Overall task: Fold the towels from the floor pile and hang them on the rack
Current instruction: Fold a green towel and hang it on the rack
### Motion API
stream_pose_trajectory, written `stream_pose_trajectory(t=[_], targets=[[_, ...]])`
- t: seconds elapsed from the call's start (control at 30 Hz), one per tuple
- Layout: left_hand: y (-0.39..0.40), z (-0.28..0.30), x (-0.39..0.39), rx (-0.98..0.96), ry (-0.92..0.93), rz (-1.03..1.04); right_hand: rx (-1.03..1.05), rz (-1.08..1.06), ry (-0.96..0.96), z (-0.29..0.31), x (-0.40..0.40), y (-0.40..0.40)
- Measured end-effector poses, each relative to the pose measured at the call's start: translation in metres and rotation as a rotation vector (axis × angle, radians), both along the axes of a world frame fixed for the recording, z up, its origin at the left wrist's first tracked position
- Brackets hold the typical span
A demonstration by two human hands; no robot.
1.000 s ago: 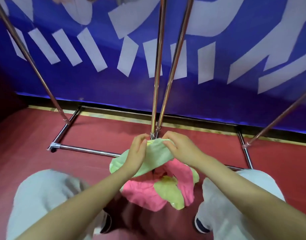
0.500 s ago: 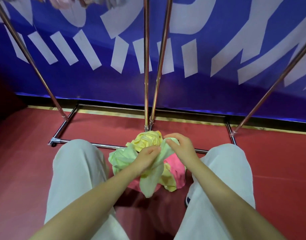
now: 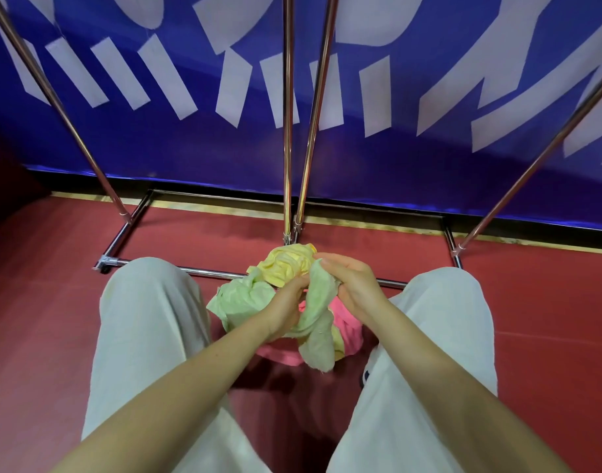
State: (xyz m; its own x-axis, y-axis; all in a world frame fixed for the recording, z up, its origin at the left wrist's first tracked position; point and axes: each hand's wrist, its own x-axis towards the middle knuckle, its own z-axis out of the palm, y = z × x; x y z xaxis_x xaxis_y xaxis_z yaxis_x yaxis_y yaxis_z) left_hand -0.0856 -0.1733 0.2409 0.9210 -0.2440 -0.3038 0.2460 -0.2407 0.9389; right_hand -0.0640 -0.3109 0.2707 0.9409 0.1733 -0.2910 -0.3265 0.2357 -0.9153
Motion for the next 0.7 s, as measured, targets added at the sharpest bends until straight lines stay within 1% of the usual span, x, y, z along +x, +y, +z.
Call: stream_pose_trajectory(t=[0.03, 0.07, 0.13, 0.27, 0.33, 0.4, 0.47, 0.57, 0.63, 0.7], targets=[[-0.001, -0.003, 0.001, -0.049, 0.047, -0.006, -0.014, 0.033, -0.007, 0.001, 0.0, 0.002], [-0.002, -0.003, 0.002, -0.157, 0.13, 0.058, -0.027, 0.073, -0.013, 0.002, 0.0, 0.004], [0.0, -0.002, 0.002, -0.237, 0.201, 0.125, -0.055, 0.139, -0.026, 0.003, -0.001, 0.006], [0.009, -0.005, 0.006, -0.271, 0.169, 0.14, -0.142, 0.128, -0.055, 0.003, 0.004, 0.001], [0.014, -0.008, 0.007, -0.225, 0.114, 0.147, -0.168, 0.098, -0.059, 0.001, 0.008, -0.003], [0.019, -0.007, 0.008, -0.175, 0.017, 0.201, -0.197, 0.067, -0.068, -0.002, 0.011, -0.007], [0.024, -0.002, 0.01, -0.128, -0.102, 0.273, -0.303, 0.06, -0.116, -0.005, 0.013, -0.009], [0.032, 0.01, 0.01, -0.024, -0.277, 0.29, -0.487, 0.127, -0.205, -0.002, 0.011, -0.005], [0.037, 0.013, 0.01, 0.044, -0.338, 0.273, -0.569, 0.163, -0.268, 0.001, 0.009, -0.002], [0.039, 0.015, 0.009, 0.068, -0.366, 0.255, -0.61, 0.175, -0.3, 0.0, 0.008, -0.002]])
